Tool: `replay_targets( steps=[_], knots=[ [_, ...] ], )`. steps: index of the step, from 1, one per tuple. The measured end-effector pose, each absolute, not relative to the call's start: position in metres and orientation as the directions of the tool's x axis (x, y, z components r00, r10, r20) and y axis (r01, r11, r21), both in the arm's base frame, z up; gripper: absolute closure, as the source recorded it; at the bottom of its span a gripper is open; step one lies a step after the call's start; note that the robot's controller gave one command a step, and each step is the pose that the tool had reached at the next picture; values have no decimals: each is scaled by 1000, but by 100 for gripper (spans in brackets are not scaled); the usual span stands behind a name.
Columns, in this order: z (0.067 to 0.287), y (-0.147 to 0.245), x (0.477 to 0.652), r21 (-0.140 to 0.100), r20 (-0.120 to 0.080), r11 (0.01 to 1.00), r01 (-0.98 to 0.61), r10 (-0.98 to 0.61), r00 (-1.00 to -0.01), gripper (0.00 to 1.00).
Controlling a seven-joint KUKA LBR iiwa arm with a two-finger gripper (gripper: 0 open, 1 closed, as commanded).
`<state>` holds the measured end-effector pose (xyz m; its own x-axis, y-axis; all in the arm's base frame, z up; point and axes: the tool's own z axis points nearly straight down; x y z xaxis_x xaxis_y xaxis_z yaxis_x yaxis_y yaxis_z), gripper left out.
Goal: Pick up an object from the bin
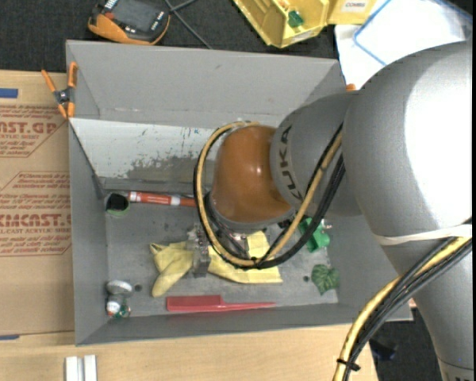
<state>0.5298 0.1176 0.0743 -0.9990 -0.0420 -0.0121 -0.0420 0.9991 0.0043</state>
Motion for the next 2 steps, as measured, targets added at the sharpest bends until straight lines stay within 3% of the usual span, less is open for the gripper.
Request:
replay_targets(
  steps=[1, 2],
  knots=[
    [73, 141, 519, 1, -19, 963, -271, -270, -963, 100],
    [176, 142, 517, 4, -11, 996, -92, -92, -996, 100]
  ],
)
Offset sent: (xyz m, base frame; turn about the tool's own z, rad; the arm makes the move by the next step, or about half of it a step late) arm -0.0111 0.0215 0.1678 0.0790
